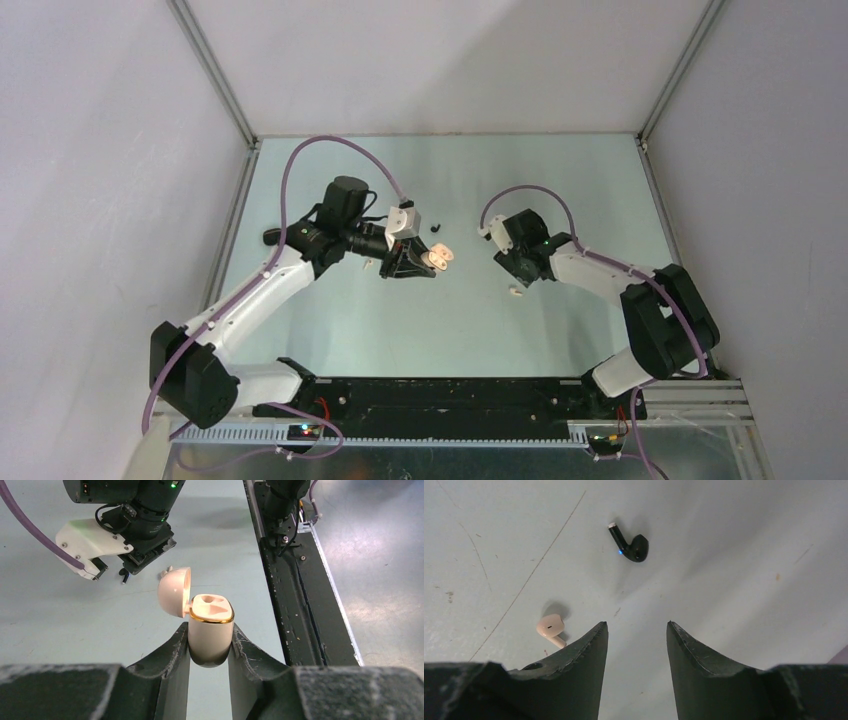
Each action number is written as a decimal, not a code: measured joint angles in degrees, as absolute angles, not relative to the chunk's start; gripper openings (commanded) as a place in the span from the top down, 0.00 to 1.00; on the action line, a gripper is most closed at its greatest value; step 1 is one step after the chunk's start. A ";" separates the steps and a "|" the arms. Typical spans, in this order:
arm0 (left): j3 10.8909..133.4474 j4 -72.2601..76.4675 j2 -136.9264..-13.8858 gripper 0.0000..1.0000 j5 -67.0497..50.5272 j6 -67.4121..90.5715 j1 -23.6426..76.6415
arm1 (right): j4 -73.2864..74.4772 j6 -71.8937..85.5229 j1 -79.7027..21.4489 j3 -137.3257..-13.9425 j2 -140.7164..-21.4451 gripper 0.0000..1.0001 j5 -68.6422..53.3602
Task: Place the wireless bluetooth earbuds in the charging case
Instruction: Adjust the earbud at the center of the board.
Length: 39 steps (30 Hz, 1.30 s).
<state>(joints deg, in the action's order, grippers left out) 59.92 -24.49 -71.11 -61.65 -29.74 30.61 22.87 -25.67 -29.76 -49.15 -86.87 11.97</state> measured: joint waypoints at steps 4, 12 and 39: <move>59.90 -24.45 -71.11 1.00 -61.65 -29.41 30.61 | 23.79 -25.43 -29.71 -49.15 -88.20 0.50 11.00; 59.61 -23.62 -71.05 1.00 -61.60 -28.53 30.61 | 25.36 -25.43 -31.90 -49.17 -90.37 0.50 8.88; 57.08 -18.09 -69.34 1.00 -60.27 -25.41 30.61 | 30.48 -22.48 -40.05 -48.62 -88.82 0.50 8.12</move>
<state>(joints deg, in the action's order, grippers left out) 57.08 -18.09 -69.34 -60.27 -25.41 30.61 30.48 -22.48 -40.05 -48.62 -88.82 8.12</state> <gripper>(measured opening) 0.326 0.498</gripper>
